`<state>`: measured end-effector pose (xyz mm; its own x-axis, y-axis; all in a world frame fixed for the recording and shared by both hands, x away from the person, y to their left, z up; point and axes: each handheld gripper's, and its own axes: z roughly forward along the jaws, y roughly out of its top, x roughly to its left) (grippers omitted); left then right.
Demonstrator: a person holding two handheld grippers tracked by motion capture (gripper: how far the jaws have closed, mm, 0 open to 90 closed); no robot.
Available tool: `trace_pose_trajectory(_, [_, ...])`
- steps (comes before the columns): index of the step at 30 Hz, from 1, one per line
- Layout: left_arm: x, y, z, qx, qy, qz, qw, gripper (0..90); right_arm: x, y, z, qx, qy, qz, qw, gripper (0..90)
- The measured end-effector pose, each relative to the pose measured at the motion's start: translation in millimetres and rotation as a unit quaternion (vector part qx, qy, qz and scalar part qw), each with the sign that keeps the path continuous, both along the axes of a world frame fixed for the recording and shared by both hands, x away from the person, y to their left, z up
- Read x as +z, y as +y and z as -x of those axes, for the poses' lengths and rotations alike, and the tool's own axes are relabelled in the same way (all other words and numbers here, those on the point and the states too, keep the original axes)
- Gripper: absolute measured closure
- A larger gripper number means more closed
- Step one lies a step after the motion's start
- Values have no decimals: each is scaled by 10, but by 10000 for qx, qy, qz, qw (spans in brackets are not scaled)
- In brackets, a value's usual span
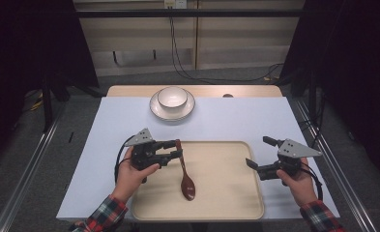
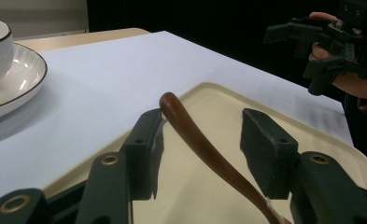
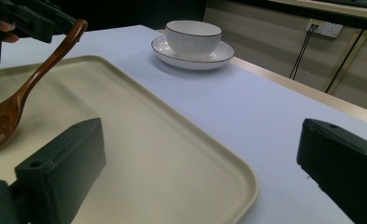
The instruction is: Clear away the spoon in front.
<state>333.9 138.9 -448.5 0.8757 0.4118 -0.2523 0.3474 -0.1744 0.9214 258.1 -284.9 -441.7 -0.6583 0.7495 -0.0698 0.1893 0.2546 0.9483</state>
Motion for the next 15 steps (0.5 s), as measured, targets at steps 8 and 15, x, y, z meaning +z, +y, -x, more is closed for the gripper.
trace_pose_trajectory(8, [-26, 8, -16, 41, 67, 70, 9999, 468, 1, -5, -4, 12, 15, -3, 10000, 9])
trace_pose_trajectory(15, [2, 31, -20, 129, 84, 184, 9997, 366, 4, -3, 3, 19, -20, -2, 10000, 10])
